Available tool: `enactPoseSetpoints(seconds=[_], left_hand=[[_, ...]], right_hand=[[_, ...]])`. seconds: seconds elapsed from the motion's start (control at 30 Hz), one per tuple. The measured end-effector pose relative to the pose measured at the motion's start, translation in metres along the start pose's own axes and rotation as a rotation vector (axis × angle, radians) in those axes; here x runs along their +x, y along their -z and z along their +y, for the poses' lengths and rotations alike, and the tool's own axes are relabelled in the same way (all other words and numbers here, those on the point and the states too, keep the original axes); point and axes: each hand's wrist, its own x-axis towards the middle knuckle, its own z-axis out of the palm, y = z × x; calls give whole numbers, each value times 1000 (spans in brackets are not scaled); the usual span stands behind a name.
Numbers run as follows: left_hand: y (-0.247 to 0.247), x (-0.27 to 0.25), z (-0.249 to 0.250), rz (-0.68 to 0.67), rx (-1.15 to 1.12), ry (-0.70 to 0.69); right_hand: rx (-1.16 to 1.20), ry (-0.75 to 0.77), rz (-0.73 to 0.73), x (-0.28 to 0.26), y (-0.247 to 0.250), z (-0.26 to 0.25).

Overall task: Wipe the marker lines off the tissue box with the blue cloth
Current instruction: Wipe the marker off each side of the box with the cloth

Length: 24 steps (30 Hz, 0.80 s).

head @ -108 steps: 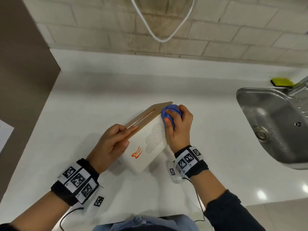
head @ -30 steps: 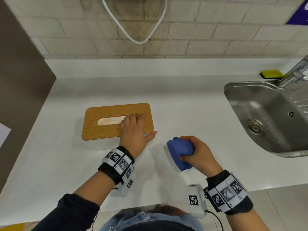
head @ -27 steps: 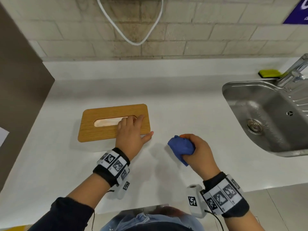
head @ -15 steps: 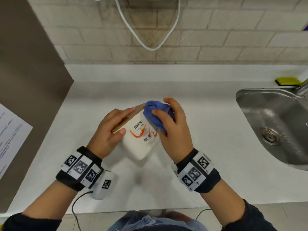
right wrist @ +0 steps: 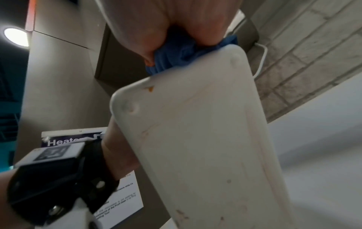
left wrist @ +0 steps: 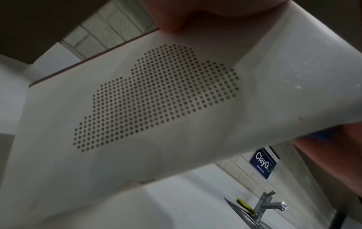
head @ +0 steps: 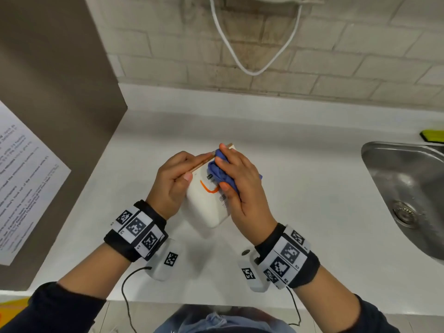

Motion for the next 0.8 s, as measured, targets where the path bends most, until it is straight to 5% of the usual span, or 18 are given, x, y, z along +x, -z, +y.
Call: enactPoseSetpoints(seconds=[0.43, 0.7, 0.8], left_hand=[[8, 5, -8, 2, -49, 25], [3, -2, -14, -72, 127, -89], [4, -4, -14, -78, 185, -126]], right_hand=[[92, 190, -396, -8, 10, -4], [192, -109, -374, -42, 35, 24], [259, -296, -227, -53, 48, 42]])
